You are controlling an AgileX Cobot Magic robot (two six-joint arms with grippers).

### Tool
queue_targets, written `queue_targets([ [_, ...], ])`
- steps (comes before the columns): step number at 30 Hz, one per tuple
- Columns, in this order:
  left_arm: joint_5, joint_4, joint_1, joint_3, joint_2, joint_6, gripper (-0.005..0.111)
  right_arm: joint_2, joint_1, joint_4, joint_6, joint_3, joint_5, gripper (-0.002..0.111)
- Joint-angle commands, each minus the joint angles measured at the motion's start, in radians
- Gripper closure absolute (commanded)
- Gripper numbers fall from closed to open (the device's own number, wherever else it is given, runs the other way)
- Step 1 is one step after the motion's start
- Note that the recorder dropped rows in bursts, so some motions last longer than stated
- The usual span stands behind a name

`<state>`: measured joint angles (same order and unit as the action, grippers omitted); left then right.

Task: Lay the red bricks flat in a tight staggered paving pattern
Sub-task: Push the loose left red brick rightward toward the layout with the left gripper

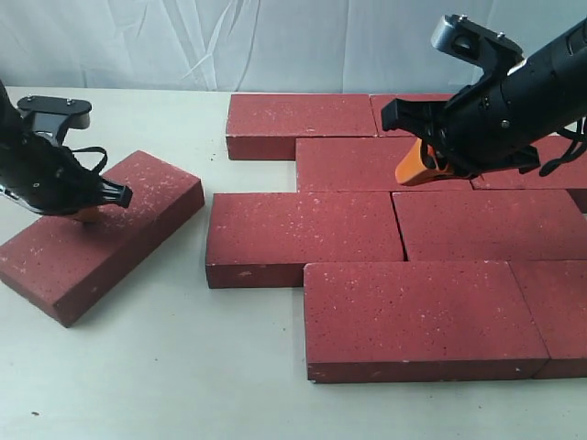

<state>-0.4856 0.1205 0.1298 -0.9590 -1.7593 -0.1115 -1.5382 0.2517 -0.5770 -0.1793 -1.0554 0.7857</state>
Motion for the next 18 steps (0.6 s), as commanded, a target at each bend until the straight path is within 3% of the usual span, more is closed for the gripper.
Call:
queue_targets([
  [1, 0.112, -0.121, 0.007, -0.021, -0.049, -0.003, 0.107, 0.009, 0.000, -0.011, -0.010, 0.003, -0.013, 0.109],
  [10, 0.305, -0.385, 0.007, -0.021, -0.085, -0.069, 0.107, 0.009, 0.000, -0.012, -0.012, 0.003, -0.015, 0.109],
  [14, 0.288, -0.318, 0.007, -0.039, -0.050, -0.035, 0.107, 0.009, 0.000, -0.012, -0.012, 0.003, -0.019, 0.109],
  [18, 0.182, -0.236, 0.007, -0.103, -0.002, 0.090, 0.107, 0.009, 0.000, -0.012, -0.012, 0.003, -0.019, 0.109],
])
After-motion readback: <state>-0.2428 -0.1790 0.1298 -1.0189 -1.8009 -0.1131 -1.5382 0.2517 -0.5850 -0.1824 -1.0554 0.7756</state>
